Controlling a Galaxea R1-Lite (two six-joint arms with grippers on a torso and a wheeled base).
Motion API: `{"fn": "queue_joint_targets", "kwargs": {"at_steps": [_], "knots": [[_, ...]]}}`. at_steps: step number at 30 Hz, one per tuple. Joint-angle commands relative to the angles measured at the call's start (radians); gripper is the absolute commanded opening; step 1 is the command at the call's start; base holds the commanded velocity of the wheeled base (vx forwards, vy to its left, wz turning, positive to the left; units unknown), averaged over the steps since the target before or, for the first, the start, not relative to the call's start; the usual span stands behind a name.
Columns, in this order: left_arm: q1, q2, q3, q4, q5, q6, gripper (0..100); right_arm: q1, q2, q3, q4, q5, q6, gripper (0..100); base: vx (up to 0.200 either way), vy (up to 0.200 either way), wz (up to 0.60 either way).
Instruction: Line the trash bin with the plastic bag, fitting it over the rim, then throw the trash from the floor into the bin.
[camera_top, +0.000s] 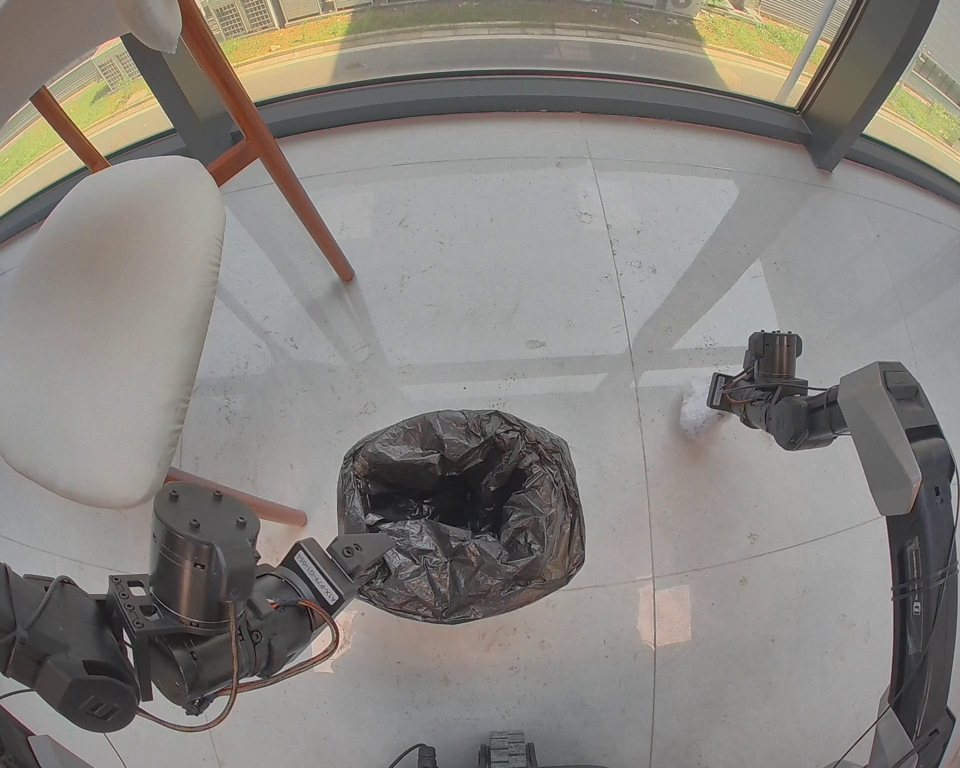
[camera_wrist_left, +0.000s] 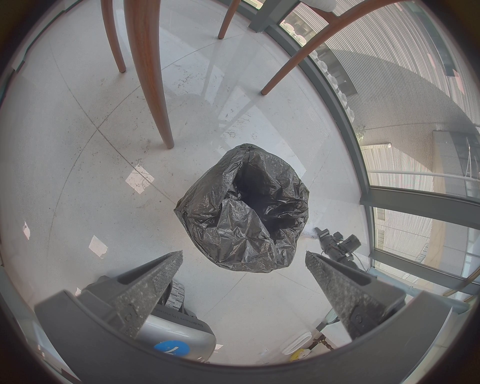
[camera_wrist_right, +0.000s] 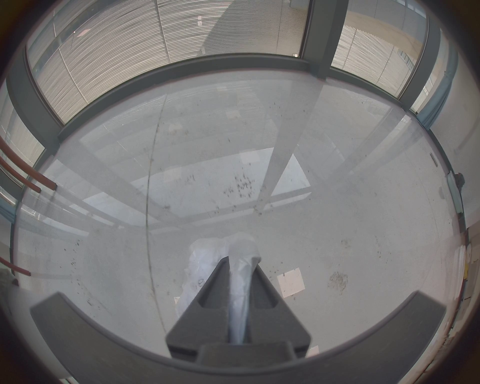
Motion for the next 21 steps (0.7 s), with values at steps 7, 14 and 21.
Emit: {"fn": "queue_joint_targets", "kwargs": {"at_steps": [7,14,21], "knots": [[-0.003,-0.051,0.034,-0.036,0.005,0.01,100,0.102,-0.389,0.185,0.105,0.032,0.081,0,0.0,0.0,0.0],[-0.003,-0.137,0.054,-0.054,0.008,0.062,100,0.266,-0.639,0.489,0.119,0.045,0.087,0,0.0,0.0,0.0],[-0.003,-0.234,0.071,-0.102,0.01,0.143,100,0.441,-0.737,0.65,0.106,0.043,0.087,0,0.0,0.0,0.0]]}}
